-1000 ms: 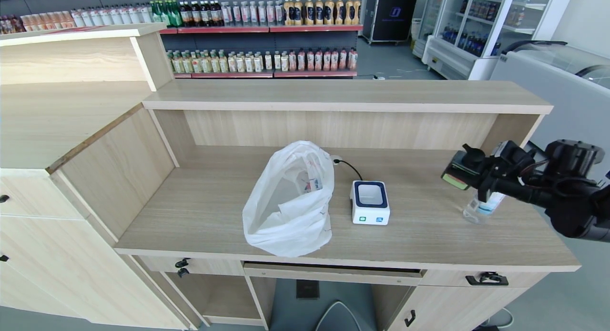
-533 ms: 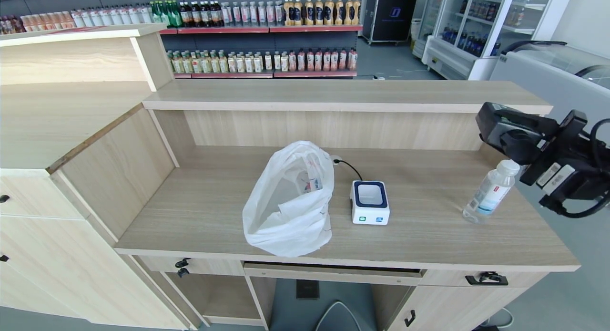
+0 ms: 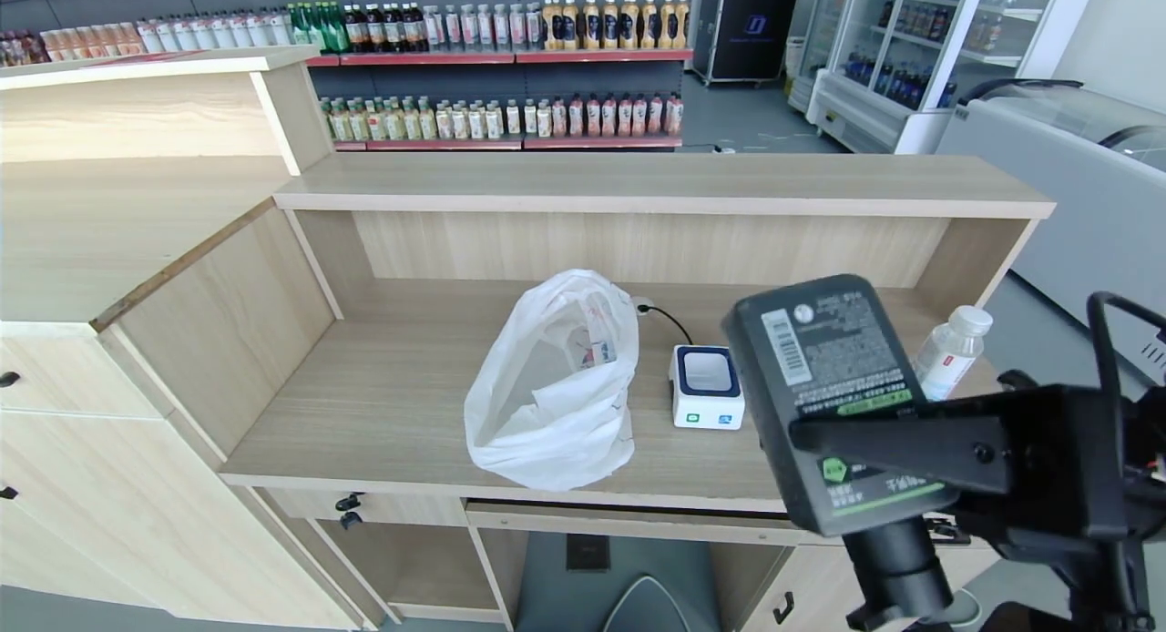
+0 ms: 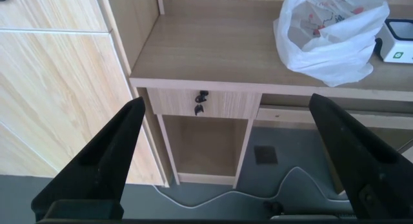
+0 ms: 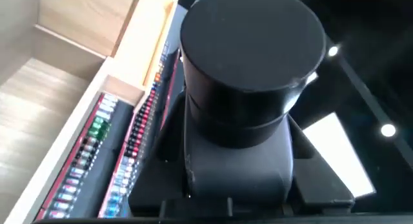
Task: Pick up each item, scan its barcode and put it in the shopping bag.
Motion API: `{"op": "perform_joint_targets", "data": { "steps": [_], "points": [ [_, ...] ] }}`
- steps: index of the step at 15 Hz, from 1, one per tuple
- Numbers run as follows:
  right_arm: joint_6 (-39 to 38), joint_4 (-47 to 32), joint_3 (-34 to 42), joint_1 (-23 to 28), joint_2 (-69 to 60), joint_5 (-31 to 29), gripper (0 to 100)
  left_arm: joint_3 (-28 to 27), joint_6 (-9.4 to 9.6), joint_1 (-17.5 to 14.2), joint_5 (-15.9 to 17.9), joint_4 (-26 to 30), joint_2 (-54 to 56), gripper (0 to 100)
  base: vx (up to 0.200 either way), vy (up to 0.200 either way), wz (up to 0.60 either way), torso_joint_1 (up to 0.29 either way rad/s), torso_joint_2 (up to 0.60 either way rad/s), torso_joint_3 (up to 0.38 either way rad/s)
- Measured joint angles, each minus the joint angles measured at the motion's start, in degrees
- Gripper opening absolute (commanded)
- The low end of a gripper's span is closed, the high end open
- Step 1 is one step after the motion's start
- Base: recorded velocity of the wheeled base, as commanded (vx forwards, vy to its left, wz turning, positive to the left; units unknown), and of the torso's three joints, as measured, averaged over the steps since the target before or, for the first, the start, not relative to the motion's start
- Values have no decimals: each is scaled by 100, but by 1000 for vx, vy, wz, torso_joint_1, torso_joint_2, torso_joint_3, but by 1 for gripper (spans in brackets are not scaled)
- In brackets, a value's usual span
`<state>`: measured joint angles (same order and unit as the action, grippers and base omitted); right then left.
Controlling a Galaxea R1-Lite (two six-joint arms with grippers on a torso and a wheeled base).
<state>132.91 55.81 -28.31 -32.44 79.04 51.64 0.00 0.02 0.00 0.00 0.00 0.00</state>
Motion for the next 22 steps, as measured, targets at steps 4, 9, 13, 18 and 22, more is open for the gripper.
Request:
{"op": "perform_joint_targets", "data": {
  "steps": [4,9,13,18,22],
  "points": [
    [663,-1076,102,-439,-418,0,0,0,0,0,0,0,0,100,0,0,0,0,0,0],
    [662,-1062,78,-877,-422,-18,0,0,0,0,0,0,0,100,0,0,0,0,0,0],
    [662,-1054,72,-973,-333,-27,0,0,0,0,0,0,0,100,0,0,0,0,0,0],
    [752,-1040,28,-1218,-219,-27,0,0,-2,0,0,2,0,100,0,0,0,0,0,0],
    [752,-1046,4,-1226,-206,-24,0,0,-2,0,0,0,0,100,0,0,0,0,0,0]
  ]
}}
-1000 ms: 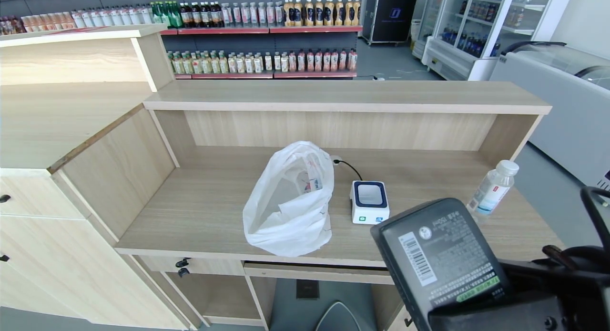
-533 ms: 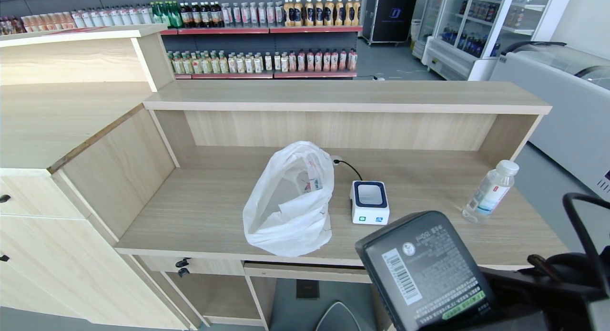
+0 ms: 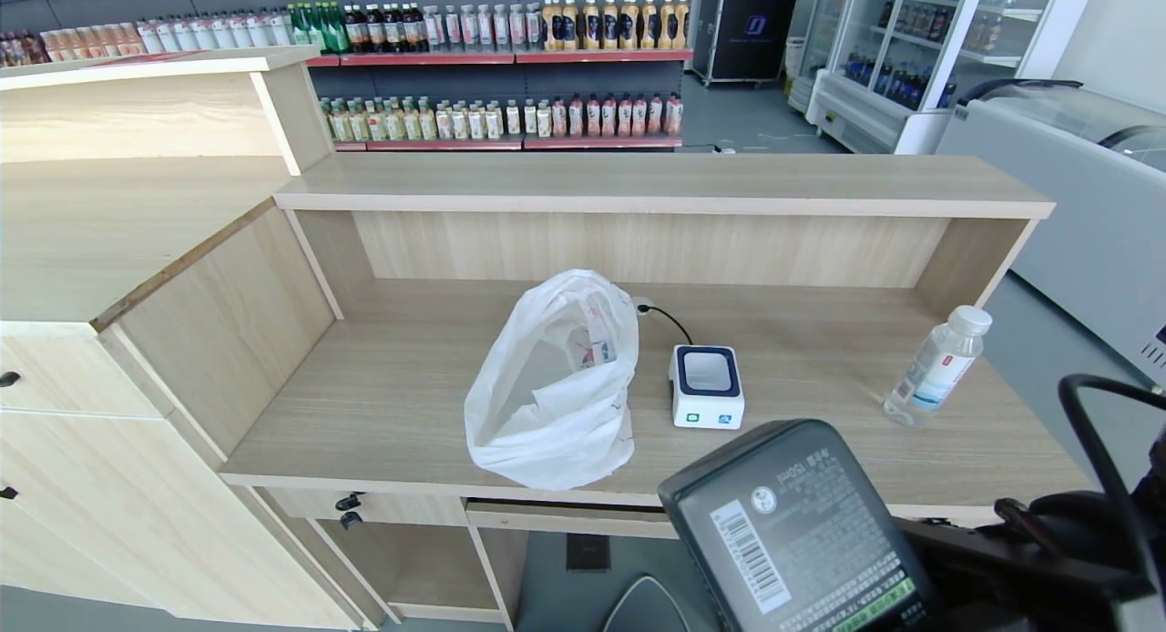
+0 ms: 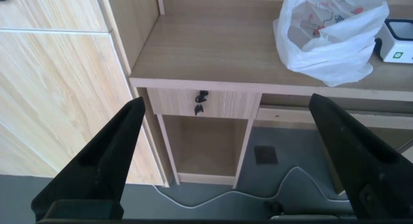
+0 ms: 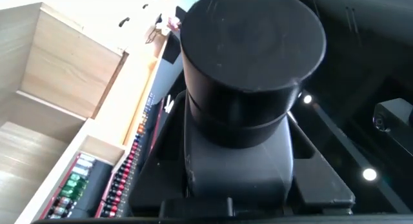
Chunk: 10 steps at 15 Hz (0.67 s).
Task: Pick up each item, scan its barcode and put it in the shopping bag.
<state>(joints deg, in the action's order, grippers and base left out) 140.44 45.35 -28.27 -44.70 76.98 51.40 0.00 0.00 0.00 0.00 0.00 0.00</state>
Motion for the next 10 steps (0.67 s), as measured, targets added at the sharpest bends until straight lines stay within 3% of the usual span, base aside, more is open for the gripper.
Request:
{"op": "perform_joint_targets", "data": {
  "steps": [10],
  "points": [
    [-256,-38,-1,17,13,-2,0,0,2,0,0,0,0,100,0,0,0,0,0,0]
  ]
}}
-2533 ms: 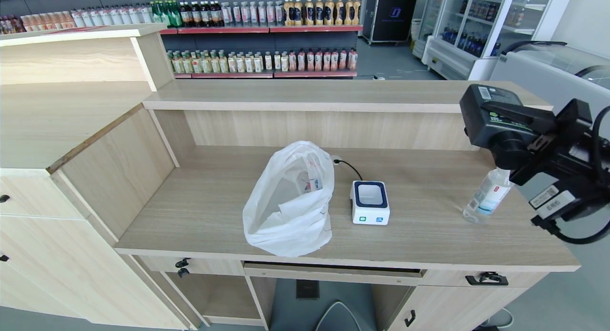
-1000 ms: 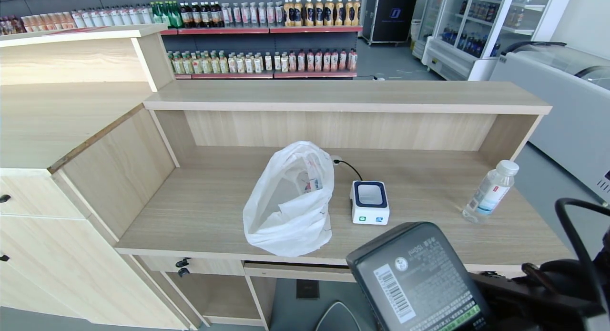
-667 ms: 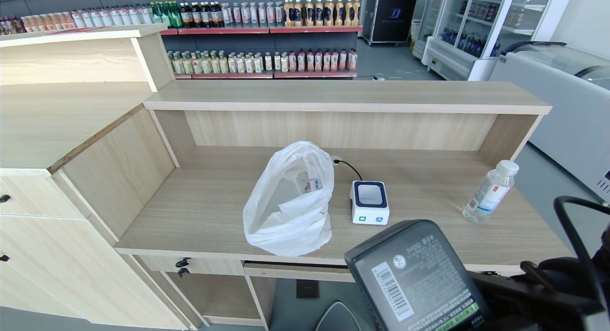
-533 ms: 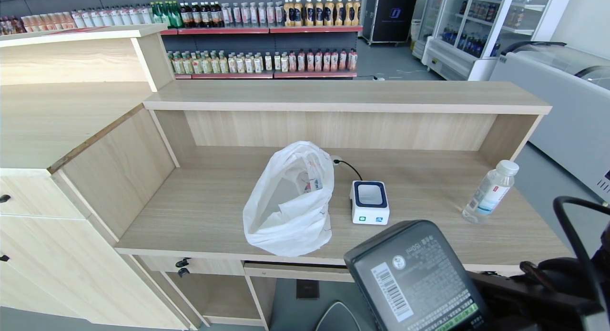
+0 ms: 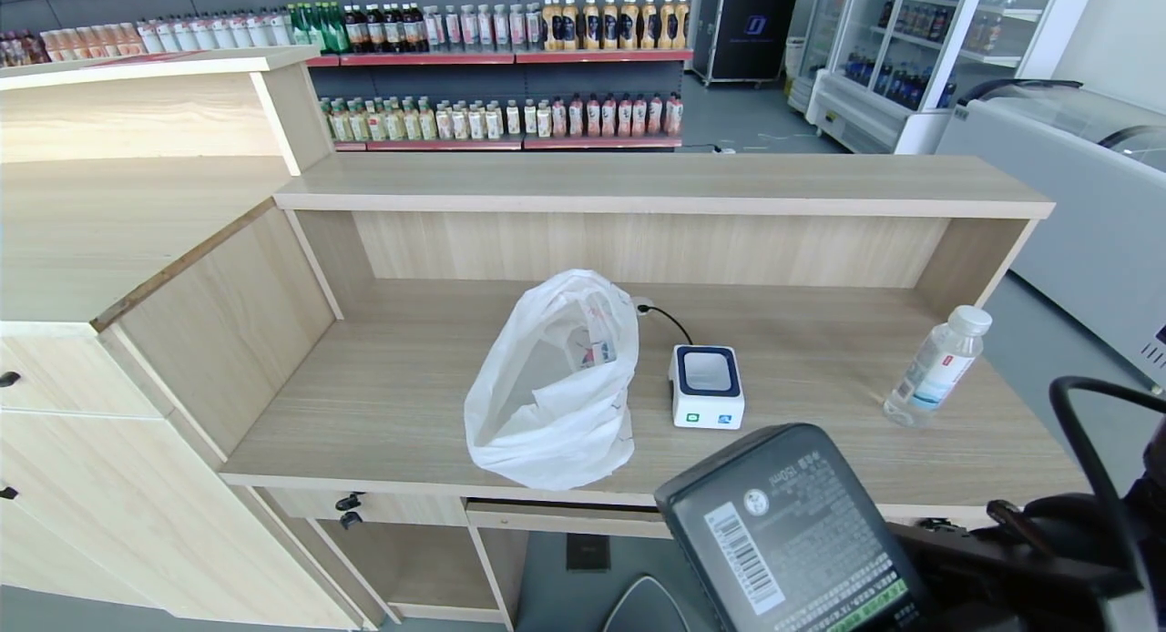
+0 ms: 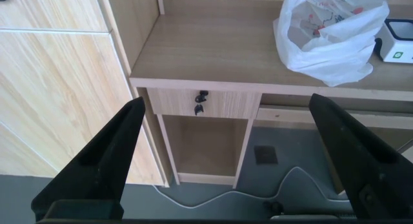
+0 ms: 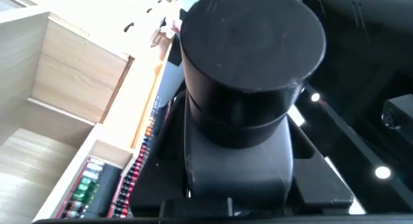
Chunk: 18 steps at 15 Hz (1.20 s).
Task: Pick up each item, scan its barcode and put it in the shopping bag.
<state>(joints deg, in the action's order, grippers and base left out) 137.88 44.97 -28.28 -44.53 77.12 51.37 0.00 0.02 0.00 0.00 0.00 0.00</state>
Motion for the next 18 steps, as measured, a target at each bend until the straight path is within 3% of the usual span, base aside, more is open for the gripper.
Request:
{"op": "perform_joint_targets", "data": {
  "steps": [2,4,6,9,11,13,14,16,18],
  "points": [
    [-907,7,-110,322,-60,-84,0,0,0,0,0,0,0,100,0,0,0,0,0,0],
    [-2472,2,-148,1240,-182,-274,0,0,0,0,0,0,0,100,0,0,0,0,0,0],
    [-4758,-121,-51,2934,-402,-600,0,0,-2,0,0,0,0,100,0,0,0,0,0,0],
    [-7195,-583,61,5605,-752,-912,0,0,0,0,0,0,0,100,0,0,0,0,0,0],
    [-8908,-817,106,6856,-968,-1051,0,0,-2,0,0,0,0,100,0,0,300,-1,1,-1],
    [-10123,-923,152,7258,-1106,-1176,0,0,-2,0,0,0,0,100,0,0,600,5,5,2],
    [-10616,-961,150,7253,-1154,-1514,0,0,-2,5,2,0,0,100,0,0,600,-7,2,-2],
    [-11547,-1022,-38,6834,-1185,-2636,0,0,-2,0,0,0,0,100,0,0,300,1,1,4],
    [-13227,-1314,-536,6237,-1036,-3079,0,0,0,-5,0,0,0,100,0,0,0,0,0,0]
  ]
}}
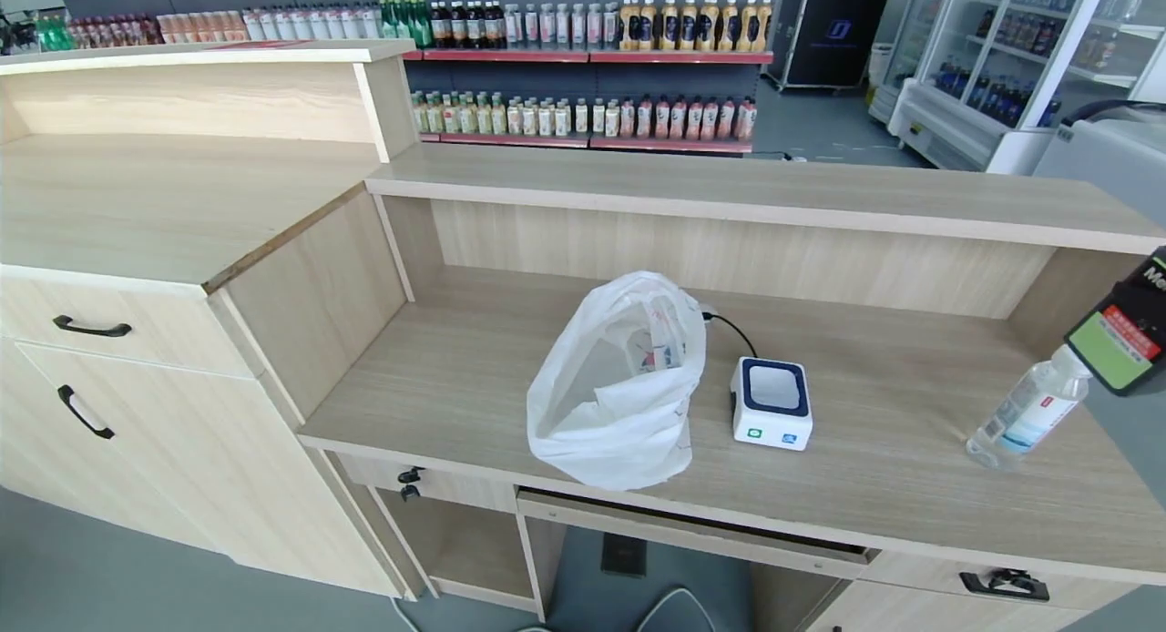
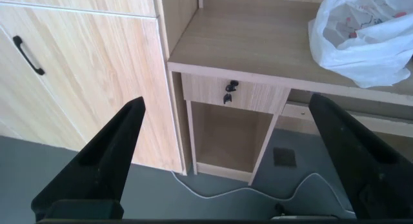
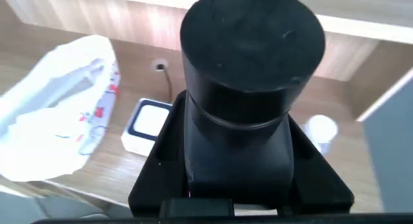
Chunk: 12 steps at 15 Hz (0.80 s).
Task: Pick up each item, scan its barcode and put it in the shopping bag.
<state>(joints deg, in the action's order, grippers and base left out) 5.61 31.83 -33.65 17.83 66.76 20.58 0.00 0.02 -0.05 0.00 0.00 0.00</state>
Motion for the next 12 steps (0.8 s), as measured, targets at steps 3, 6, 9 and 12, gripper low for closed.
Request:
{"op": "perform_joint_targets", "data": {
  "steps": [3,6,9,12],
  "points": [
    [-1921,-224,-805,-373,802,63,0,0,0,5,0,0,0,100,0,0,0,0,0,0],
    [-2449,363,-1139,-411,1833,903,0,0,0,5,0,0,0,100,0,0,0,0,0,0],
    [-2345,813,-1195,-119,2693,2360,0,0,0,5,0,0,0,100,0,0,0,0,0,0],
    [-2107,911,-1276,105,3310,3332,0,0,0,5,0,0,0,100,0,0,0,0,0,0]
  ]
}}
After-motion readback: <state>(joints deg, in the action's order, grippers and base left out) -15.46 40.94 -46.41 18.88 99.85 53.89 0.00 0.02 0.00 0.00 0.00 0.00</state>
